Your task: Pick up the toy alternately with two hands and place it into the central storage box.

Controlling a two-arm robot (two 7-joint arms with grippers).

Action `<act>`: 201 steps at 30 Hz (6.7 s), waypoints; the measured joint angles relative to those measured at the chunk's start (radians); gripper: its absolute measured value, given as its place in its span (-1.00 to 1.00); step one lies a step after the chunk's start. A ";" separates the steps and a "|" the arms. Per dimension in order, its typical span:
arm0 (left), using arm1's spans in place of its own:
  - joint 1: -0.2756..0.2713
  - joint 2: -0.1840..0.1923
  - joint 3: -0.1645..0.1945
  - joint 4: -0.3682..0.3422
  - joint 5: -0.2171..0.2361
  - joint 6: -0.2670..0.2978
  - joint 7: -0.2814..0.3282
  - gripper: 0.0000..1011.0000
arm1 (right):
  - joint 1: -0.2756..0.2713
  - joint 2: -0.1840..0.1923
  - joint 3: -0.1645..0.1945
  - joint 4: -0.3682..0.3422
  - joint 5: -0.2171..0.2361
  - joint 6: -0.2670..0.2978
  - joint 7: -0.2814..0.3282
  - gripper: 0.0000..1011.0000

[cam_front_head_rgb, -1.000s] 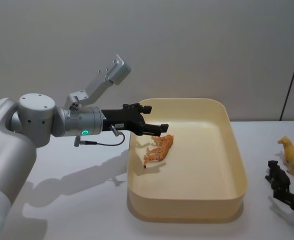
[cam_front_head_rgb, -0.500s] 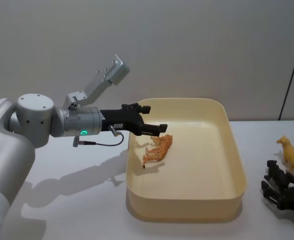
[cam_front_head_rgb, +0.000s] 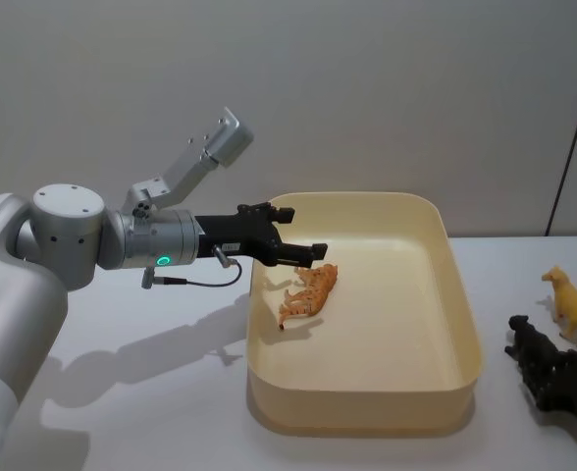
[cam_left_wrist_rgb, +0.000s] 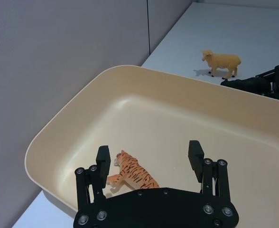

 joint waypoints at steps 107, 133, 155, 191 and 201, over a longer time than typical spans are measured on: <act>0.000 0.000 0.000 0.000 0.000 0.000 0.000 0.98 | 0.043 0.070 0.101 -0.100 0.025 0.070 0.033 0.98; 0.000 0.000 0.000 0.000 0.000 0.000 0.000 0.98 | 0.140 0.020 0.061 0.093 -0.035 0.081 0.037 0.98; 0.000 0.000 0.000 0.000 0.000 0.000 0.000 0.98 | 0.214 -0.019 0.032 0.207 -0.075 0.066 0.032 0.23; 0.000 0.000 0.000 0.000 0.000 0.000 0.000 0.98 | 0.291 -0.059 0.009 0.134 -0.052 0.017 0.113 -0.33; 0.000 0.000 0.000 0.000 0.000 0.000 0.000 0.98 | 0.370 -0.110 -0.032 0.170 -0.065 0.044 0.191 -0.33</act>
